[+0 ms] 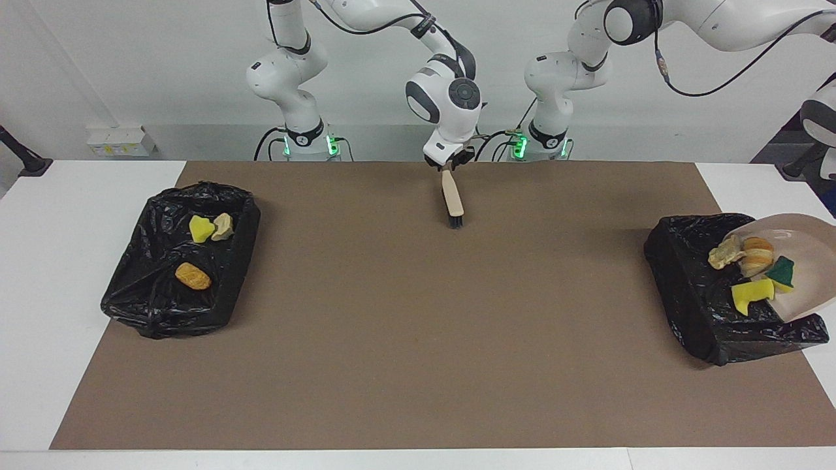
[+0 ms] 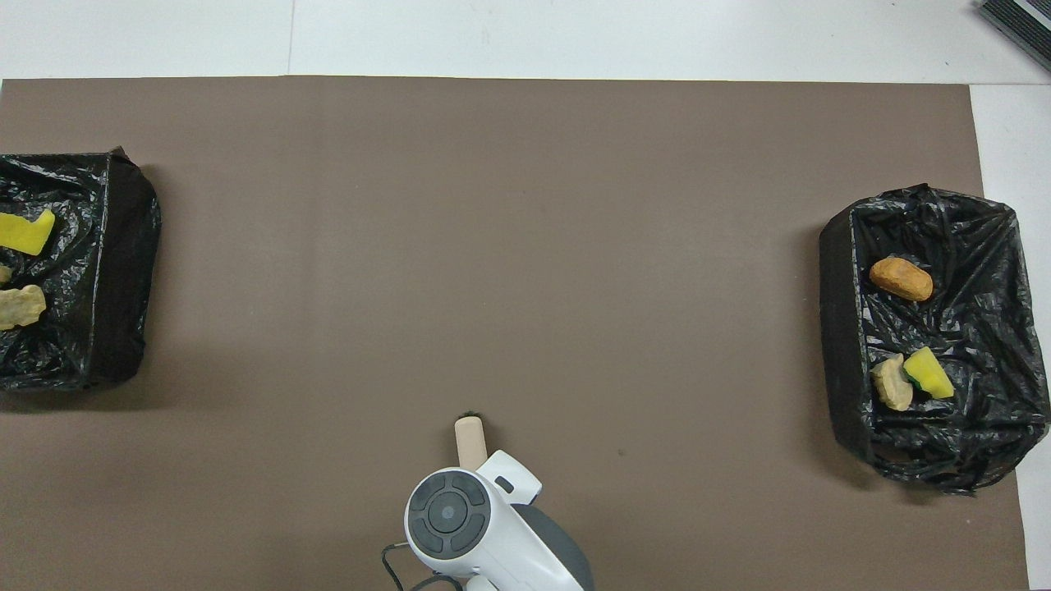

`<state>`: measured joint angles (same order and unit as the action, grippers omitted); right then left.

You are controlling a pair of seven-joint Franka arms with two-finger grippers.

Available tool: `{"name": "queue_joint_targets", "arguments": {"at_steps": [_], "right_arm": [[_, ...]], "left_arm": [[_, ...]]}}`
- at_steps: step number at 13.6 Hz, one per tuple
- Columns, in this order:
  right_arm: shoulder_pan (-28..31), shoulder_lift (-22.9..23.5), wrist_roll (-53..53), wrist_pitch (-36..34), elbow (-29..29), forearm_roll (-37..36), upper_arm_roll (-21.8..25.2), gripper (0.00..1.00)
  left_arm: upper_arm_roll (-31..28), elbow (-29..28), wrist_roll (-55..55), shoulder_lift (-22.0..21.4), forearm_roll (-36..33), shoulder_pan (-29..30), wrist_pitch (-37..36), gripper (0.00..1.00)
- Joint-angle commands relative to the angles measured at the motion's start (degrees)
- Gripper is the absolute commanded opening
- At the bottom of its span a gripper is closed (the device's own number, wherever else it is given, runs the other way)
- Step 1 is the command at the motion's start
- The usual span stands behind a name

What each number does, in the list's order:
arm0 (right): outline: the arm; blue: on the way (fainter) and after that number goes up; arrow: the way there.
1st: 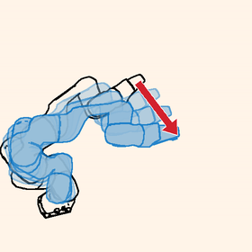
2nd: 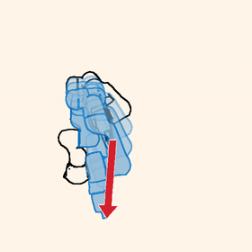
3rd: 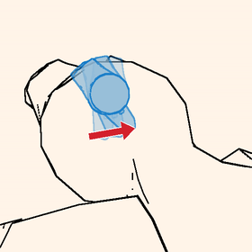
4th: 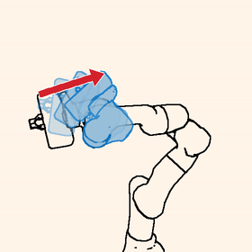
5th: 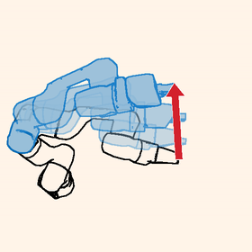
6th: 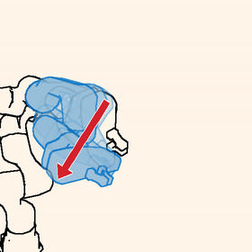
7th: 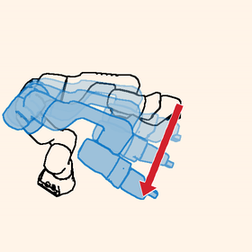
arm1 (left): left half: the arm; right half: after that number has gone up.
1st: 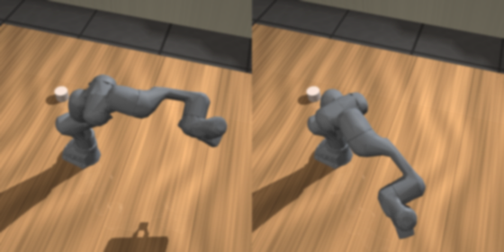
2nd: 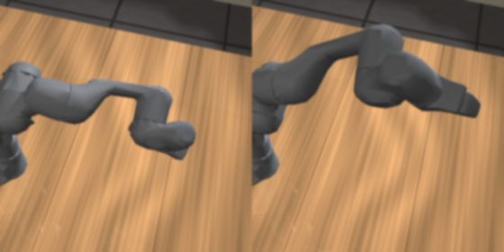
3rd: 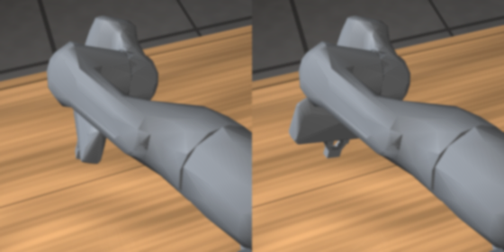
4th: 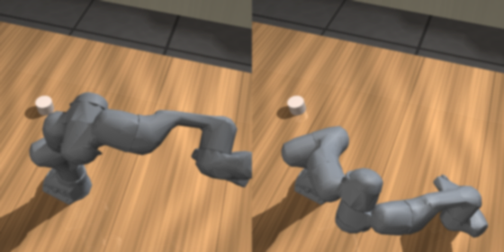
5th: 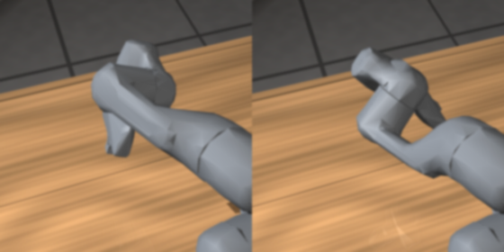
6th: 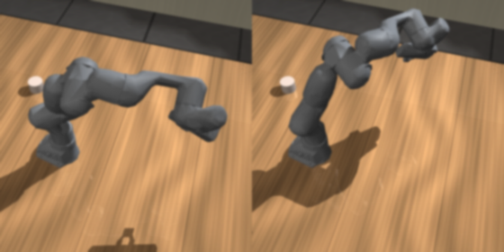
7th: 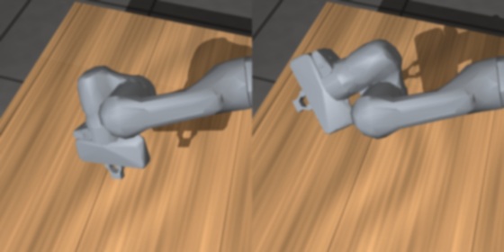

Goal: Sweep and dump trash in bin

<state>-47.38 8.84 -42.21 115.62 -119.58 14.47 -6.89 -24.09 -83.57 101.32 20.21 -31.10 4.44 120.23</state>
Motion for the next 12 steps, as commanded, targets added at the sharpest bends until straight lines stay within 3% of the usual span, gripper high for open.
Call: {"name": "queue_joint_targets", "arguments": {"at_steps": [1,3,7,9,12], "right_arm": [[3.1,-0.1,1.0,-3.3,4.2,-0.1,0.0,1.0],[8.1,-1.6,2.6,-5.0,6.4,-0.1,0.0,1.0],[16.7,-5.2,15.0,-5.9,7.3,-1.4,0.4,1.0],[22.0,-5.6,23.5,-5.9,7.6,-6.5,0.6,1.0],[31.4,-4.7,32.9,-5.6,10.0,-7.9,0.4,1.0]], "left_arm": [[-0.4,1.7,-0.4,0.0,-4.5,-0.8,-0.3,0.0],[-0.4,1.8,-0.3,-0.6,-9.8,-3.2,-0.7,0.0],[-0.3,1.8,-0.2,-3.0,-14.1,-3.4,-2.5,0.0],[-0.3,1.8,0.3,-4.2,-15.0,-4.0,-3.9,0.0],[1.8,1.5,1.2,-7.1,-15.0,-5.8,-9.3,0.0]]}}
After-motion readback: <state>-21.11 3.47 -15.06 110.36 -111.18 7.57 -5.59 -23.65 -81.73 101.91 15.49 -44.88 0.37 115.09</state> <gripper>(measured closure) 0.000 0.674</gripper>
